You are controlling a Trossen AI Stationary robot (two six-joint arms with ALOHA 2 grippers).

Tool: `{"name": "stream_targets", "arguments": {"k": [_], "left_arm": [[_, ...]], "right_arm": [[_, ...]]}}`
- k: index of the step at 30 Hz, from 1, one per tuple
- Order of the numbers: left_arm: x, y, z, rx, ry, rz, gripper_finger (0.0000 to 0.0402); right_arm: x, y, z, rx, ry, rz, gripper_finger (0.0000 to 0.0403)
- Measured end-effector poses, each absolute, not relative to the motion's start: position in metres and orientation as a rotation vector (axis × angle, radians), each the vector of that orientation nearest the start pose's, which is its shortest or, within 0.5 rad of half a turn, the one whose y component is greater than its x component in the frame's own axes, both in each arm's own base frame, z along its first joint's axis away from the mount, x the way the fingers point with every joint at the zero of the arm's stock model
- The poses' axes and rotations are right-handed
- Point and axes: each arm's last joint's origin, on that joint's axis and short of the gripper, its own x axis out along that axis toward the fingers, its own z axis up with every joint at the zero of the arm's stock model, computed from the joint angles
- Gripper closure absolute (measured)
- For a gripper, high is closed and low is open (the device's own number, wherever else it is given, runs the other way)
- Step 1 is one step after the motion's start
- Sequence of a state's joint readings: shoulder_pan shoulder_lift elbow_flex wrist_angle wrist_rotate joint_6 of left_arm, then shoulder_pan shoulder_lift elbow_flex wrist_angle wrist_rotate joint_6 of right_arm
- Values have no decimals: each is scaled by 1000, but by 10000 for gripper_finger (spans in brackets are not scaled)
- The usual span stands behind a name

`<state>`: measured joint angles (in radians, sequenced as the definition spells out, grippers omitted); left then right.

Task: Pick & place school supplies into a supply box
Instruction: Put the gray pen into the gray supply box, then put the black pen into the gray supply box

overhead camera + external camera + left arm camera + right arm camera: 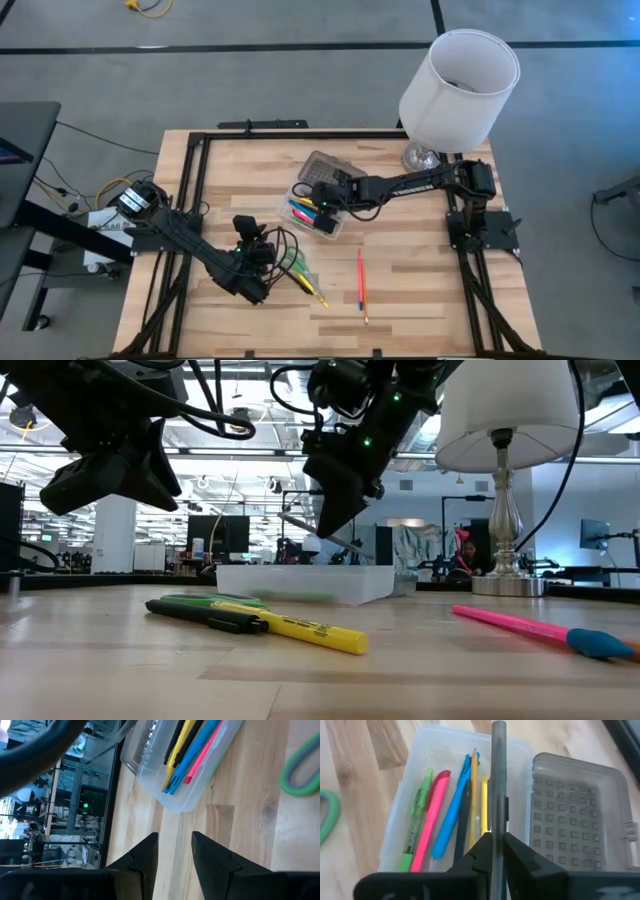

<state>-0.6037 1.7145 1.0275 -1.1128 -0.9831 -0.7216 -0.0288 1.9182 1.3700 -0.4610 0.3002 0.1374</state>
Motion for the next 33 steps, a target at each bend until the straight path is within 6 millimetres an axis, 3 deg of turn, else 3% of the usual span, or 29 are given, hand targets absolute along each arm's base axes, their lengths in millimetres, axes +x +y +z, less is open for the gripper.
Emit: {"name": "stream_targets", "arguments": {"k": [14,25,29,33], "left_arm": [[233,-131,174,667,1025,659,288],[233,-131,175,679,1009,667,288],[233,-131,175,680,1009,668,288],[234,-132,175,672,1001,667,288]], "right_arm": [[401,-21,195,0,970,-378,299],[401,-21,195,-13,971,-383,290],[399,-13,200,-42,971,-357,290],[393,8,210,-82,978,-303,290]]}}
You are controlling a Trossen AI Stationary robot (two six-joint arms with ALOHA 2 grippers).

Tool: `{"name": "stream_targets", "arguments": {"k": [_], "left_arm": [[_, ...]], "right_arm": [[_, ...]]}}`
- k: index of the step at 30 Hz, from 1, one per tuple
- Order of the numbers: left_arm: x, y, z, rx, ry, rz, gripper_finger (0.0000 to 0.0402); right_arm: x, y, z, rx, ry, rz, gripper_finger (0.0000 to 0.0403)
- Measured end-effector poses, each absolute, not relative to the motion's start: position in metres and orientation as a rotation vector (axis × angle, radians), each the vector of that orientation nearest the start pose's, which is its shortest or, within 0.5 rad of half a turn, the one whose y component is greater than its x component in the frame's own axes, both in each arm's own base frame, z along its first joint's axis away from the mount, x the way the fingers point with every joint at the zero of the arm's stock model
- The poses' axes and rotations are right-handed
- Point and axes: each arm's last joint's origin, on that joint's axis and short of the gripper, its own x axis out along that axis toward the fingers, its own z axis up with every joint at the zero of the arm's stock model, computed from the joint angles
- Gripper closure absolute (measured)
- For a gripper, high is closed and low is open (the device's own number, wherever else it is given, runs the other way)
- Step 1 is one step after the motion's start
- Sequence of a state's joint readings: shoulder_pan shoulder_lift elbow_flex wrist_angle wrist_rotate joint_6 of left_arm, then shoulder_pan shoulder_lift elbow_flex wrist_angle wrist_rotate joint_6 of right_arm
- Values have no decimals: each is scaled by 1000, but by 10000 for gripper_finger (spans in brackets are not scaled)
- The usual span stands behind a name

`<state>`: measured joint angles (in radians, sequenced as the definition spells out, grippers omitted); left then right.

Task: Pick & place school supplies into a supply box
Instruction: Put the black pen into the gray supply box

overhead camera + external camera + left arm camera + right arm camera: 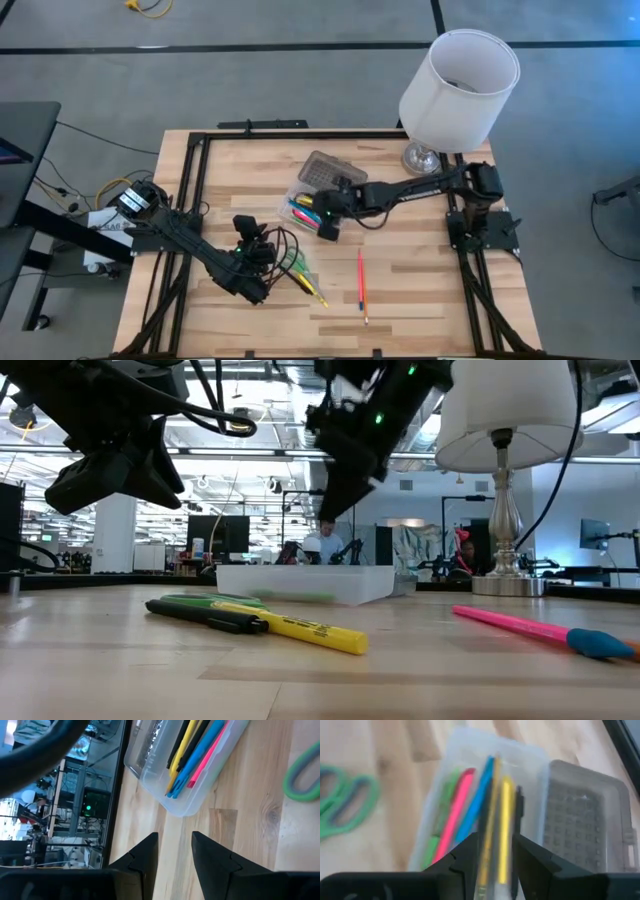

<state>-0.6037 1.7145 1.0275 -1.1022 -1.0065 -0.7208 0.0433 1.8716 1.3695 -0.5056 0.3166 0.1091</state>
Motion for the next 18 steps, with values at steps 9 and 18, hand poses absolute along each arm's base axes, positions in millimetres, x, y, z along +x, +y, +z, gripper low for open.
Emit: {"name": "stream_targets", "arguments": {"k": [9,18], "left_arm": [[246,-141,171,648,981,557,288],[264,-155,172,648,920,369,288]], "right_arm": [[367,65,223,-274,1004,-389,290],[328,139,228,-427,972,-378,290]]}}
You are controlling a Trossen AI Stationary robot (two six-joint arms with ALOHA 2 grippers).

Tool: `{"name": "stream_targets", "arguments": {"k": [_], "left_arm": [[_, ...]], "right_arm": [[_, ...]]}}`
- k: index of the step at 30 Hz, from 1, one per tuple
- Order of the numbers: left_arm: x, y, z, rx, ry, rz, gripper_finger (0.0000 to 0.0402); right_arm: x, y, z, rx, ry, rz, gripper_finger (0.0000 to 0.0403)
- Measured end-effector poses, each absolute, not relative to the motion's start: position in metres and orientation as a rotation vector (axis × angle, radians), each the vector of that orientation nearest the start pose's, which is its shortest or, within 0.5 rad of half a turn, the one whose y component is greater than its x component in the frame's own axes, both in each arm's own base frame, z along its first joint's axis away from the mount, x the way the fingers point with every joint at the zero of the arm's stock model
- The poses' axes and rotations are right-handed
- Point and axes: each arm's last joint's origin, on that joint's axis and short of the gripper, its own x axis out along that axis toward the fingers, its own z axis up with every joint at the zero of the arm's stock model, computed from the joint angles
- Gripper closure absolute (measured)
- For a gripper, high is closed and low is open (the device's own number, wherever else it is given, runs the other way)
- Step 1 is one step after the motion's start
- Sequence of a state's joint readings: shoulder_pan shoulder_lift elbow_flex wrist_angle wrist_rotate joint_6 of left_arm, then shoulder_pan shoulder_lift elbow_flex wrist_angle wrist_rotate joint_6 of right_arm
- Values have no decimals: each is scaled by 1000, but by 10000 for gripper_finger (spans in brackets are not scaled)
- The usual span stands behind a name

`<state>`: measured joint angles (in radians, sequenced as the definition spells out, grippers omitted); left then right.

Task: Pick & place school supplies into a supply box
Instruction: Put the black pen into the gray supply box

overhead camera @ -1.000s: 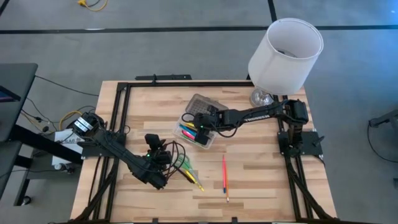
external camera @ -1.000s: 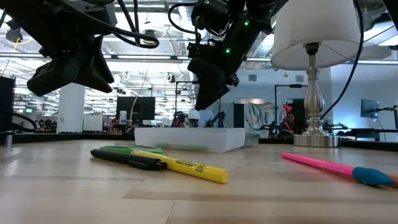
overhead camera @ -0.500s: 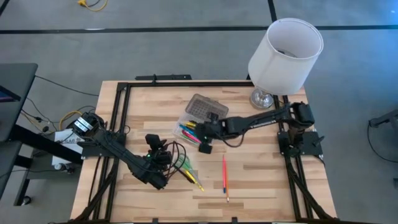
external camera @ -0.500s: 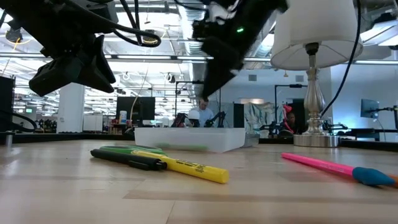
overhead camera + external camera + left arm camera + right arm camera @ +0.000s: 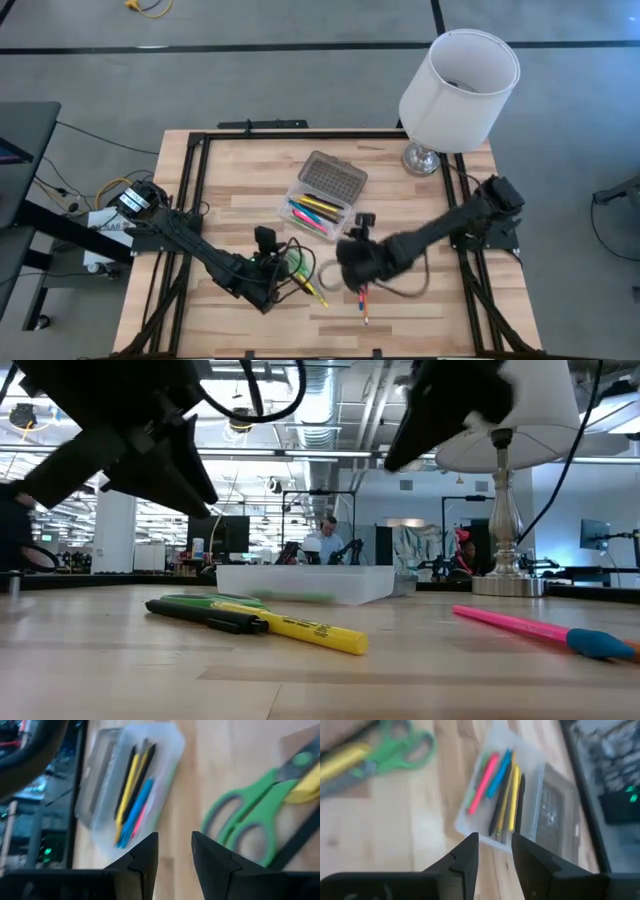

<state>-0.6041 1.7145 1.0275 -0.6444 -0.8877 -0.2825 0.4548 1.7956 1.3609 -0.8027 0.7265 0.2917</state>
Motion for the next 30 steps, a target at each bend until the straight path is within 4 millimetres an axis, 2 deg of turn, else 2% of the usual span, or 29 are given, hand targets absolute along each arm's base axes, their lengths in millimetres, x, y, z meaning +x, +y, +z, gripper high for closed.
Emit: {"name": "stream_targets", "arguments": {"k": [6,12,18,24,30], "left_arm": [[272,-162,174,615,882,275,288],[274,-168,172,516,939,109,288],[275,-174,170,421,973,-29,288],[280,-178,172,430,924,-88,288],[286,-175,173,416,918,-166,288]], "right_arm": [[300,176,230,-548,918,-378,290],[271,202,229,-579,906,-378,290],[238,222,228,-659,744,-467,290],[206,238,216,-719,618,-448,290],[185,248,217,-732,533,-435,290]]}}
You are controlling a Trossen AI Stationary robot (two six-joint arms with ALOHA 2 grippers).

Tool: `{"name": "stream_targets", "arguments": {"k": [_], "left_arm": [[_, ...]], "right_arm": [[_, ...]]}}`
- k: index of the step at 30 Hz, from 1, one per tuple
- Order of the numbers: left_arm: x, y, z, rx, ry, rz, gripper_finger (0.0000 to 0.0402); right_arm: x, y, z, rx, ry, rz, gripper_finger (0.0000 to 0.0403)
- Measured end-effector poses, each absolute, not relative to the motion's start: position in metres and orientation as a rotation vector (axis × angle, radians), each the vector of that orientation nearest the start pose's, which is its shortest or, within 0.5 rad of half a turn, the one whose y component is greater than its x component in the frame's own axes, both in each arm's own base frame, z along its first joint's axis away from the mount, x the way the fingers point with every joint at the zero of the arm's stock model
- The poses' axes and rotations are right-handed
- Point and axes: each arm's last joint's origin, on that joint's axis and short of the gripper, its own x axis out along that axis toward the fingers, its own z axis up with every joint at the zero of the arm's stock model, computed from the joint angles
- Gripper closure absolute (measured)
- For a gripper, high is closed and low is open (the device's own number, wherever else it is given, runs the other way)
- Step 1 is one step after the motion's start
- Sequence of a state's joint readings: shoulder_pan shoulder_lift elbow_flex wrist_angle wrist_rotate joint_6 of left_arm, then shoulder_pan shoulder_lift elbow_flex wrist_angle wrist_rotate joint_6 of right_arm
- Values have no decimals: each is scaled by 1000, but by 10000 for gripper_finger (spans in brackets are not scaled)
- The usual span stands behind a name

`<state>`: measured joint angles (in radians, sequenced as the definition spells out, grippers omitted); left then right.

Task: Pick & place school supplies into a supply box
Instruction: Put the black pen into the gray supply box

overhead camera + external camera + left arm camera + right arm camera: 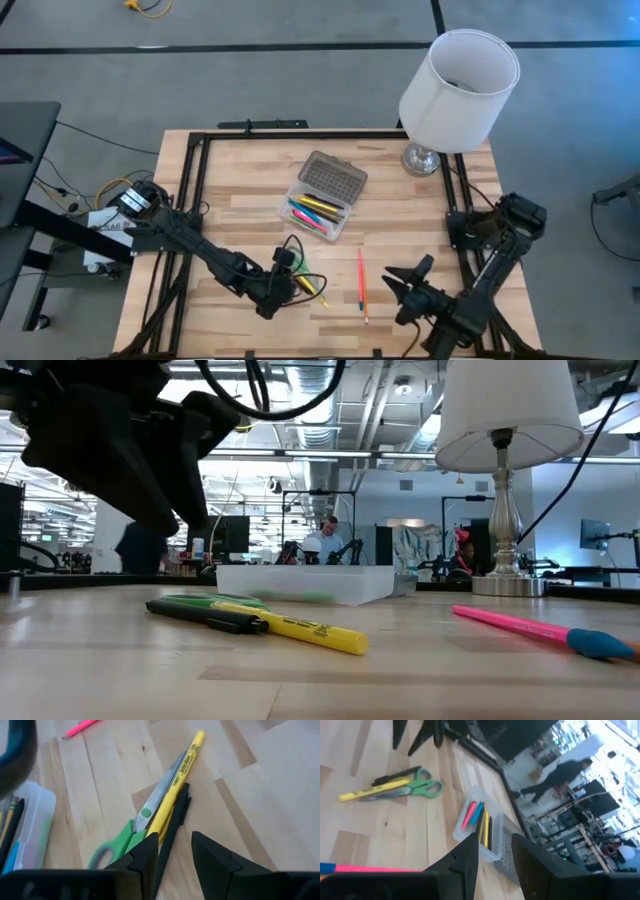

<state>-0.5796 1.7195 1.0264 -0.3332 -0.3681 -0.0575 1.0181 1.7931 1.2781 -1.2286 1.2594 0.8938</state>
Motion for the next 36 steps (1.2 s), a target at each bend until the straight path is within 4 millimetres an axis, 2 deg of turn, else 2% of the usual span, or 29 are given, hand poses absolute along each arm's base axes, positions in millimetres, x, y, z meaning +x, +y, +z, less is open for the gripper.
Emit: {"name": "stream_targets", "arguments": {"k": [5,8,20,36], "left_arm": [[289,-168,172,403,943,-184,288],[288,-161,163,398,957,-201,288],[282,-149,141,382,929,-214,288],[280,-132,125,317,901,-243,288]], "right_arm": [[178,253,217,-736,517,-410,290],[176,254,217,-738,512,-406,290],[177,253,217,-737,513,-407,290],[177,254,217,-734,512,-407,290]]}}
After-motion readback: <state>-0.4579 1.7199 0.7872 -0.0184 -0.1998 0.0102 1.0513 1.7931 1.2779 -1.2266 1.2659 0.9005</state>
